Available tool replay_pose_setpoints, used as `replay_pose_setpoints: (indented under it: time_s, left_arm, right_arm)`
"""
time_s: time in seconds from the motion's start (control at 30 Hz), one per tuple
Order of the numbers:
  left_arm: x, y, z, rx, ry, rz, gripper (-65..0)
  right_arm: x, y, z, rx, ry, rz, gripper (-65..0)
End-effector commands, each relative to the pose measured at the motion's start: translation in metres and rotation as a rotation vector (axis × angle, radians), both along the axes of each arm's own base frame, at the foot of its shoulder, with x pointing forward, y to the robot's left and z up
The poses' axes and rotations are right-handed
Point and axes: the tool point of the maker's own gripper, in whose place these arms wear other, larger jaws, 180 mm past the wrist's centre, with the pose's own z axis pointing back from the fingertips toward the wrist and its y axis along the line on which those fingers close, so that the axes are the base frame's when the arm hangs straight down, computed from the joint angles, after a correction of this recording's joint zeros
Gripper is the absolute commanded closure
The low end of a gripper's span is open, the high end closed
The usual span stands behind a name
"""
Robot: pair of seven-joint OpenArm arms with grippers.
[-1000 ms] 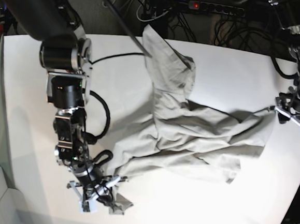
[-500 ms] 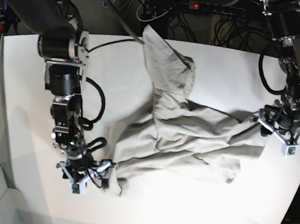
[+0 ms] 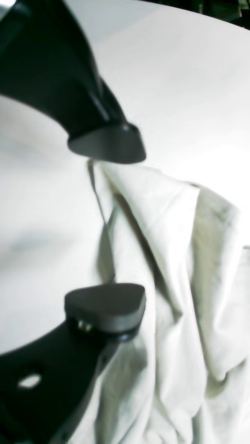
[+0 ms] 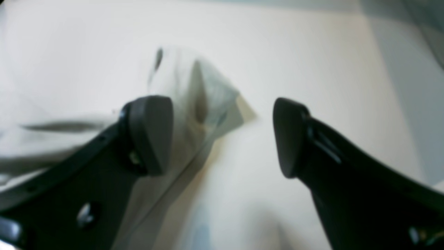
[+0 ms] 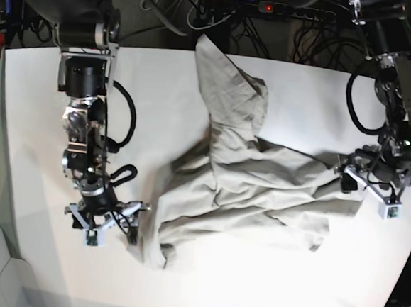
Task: Layout the t-shirt on the table in an organized manner, then fold the t-shirt properly
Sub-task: 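Release the fabric and move the right gripper to the shirt's raised end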
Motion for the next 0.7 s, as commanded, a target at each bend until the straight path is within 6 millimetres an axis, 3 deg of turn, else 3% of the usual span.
replay_pose_setpoints:
  time_s: [0.0, 0.2, 0.37, 0.57, 0.67]
  left_arm:
    - [0.011, 0.003, 0.018, 0.011, -0.061, -0.001, -56.2]
    - [0.01, 0.004, 0.015, 0.014, -0.053, 0.004, -59.7]
    - [0.004, 0.013, -0.001, 0.01, -0.006, 0.025, -59.6]
    - [-0.018, 0.056, -0.016, 0.027, 0.055, 0.115, -59.7]
    - [-0.022, 0.077, -0.014, 0.057, 0.074, 0.136, -59.8]
  right_arm:
    - [0.003, -0.003, 0.02, 0.0, -0.062, 0.001, -45.9]
    - [-0.022, -0.002, 0.026, -0.027, -0.05, 0.003, -46.2]
    - [-0.05, 0.009, 0.036, -0.029, -0.057, 0.012, -46.2]
    - [-0.098, 0.037, 0.033, 0.011, -0.006, 0.03, -46.3]
    - [-0.123, 0.065, 0.026, 0.069, 0.036, 0.056, -46.3]
